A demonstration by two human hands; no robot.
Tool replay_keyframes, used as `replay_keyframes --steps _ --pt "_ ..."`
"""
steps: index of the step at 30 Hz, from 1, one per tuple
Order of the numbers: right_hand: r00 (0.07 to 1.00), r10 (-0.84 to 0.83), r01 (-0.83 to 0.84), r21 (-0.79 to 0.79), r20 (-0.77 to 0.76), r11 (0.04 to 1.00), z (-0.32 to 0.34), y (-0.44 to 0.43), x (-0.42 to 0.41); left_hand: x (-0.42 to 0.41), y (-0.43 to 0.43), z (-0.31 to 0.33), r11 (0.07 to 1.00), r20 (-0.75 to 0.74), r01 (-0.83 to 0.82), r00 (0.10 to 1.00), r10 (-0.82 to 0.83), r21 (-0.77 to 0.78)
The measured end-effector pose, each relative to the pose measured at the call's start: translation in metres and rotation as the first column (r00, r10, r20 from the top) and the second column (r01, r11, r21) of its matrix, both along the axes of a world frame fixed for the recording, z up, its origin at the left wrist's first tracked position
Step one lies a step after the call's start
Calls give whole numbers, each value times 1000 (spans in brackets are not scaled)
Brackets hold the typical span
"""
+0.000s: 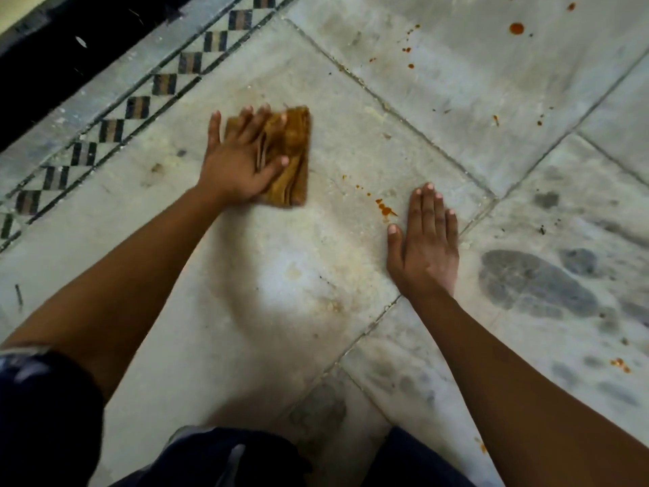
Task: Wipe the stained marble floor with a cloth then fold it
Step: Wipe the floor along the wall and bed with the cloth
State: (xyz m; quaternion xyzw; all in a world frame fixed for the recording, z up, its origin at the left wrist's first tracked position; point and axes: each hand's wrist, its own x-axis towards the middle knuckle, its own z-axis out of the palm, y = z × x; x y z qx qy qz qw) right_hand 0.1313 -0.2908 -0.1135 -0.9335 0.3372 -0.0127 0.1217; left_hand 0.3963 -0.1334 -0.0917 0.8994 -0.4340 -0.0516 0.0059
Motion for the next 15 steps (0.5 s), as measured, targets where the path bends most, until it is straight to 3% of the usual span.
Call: replay_keyframes --steps 2,4,7,11,13,15 --pt "1000 2 -2 12 -8 1000 0 0 -1 11 -28 1 994 7 -105 994 105 34" --pt "1000 7 -7 13 -7 1000 2 0 -1 2 -56 3 993 -19 -96 995 97 62" --pt "1000 9 -9 21 -5 1000 4 1 0 -36 -61 6 991 -27 114 993 -113 63" --pt "1000 7 -7 32 0 999 4 1 -1 -67 -5 7 940 -72 340 938 -340 -9" --pt "1000 4 -4 50 5 999 4 0 -1 -67 14 10 962 -226 263 935 -273 -77" --pt "1000 2 -2 52 7 999 4 0 0 -71 1 11 991 -387 27 919 -75 -128"
